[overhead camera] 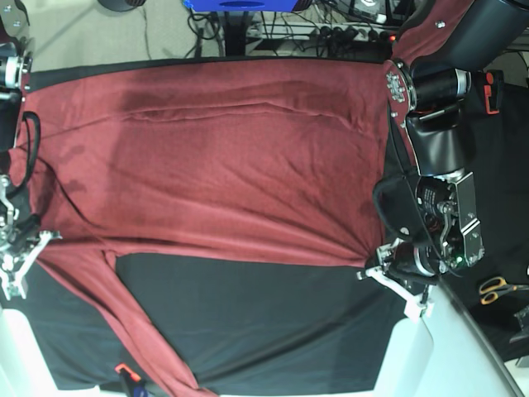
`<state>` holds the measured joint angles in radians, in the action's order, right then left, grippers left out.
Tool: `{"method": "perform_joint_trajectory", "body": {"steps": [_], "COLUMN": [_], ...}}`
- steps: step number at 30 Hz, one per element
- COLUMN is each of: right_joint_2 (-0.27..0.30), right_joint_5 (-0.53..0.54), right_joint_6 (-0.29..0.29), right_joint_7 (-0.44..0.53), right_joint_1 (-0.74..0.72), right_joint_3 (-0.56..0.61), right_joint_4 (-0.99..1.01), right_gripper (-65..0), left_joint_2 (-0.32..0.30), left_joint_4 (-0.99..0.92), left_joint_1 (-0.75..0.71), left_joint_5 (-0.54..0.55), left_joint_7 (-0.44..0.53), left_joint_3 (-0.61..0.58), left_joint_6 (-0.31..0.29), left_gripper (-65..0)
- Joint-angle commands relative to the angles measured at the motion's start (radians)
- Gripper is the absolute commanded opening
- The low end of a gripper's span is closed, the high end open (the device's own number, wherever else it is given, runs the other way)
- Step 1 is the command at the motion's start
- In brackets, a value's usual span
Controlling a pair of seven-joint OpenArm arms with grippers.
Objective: Fold the T-shirt properly
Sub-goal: 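Lift the hem with both grippers and fold it toward the collar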
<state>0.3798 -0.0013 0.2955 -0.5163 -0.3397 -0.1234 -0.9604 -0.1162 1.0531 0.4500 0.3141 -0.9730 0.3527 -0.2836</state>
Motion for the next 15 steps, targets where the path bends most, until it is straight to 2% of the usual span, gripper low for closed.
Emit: {"method": "perform_joint_trajectory", "body": {"steps": [1, 6, 11, 15], "right_joint_2": [0.025, 0.025, 0.02, 0.012], "right_joint_5": [-0.003, -0.003, -0.003, -0.003], "right_joint_6": [-0.006, -0.003, 0.083, 0.087], "right_joint_7": [0.021, 0.035, 0.144, 0.153], "right_joint_1": [-0.028, -0.026, -0.015, -0.015], "right_joint_3": [-0.003, -0.002, -0.002, -0.002], "right_joint_4": [-0.018, -0.018, -0.009, -0.009], "right_gripper": [-64.8, -64.8, -64.8, -64.8], "left_joint_2": [-0.009, -0.003, -0.006, -0.007], "left_joint_4": [0.051, 0.164, 0.194, 0.214], "left_joint_1": [0.028, -0.016, -0.072, -0.089], "left_joint_5": [0.013, 0.013, 0.013, 0.013], "left_joint_7": [0.013, -0.025, -0.025, -0.025], "left_joint_3": [-0.005, -0.01, -0.01, -0.008], "left_joint_6": [-0.003, -0.003, -0.003, -0.003], "left_gripper": [-65.0, -65.0, -65.0, -65.0]}}
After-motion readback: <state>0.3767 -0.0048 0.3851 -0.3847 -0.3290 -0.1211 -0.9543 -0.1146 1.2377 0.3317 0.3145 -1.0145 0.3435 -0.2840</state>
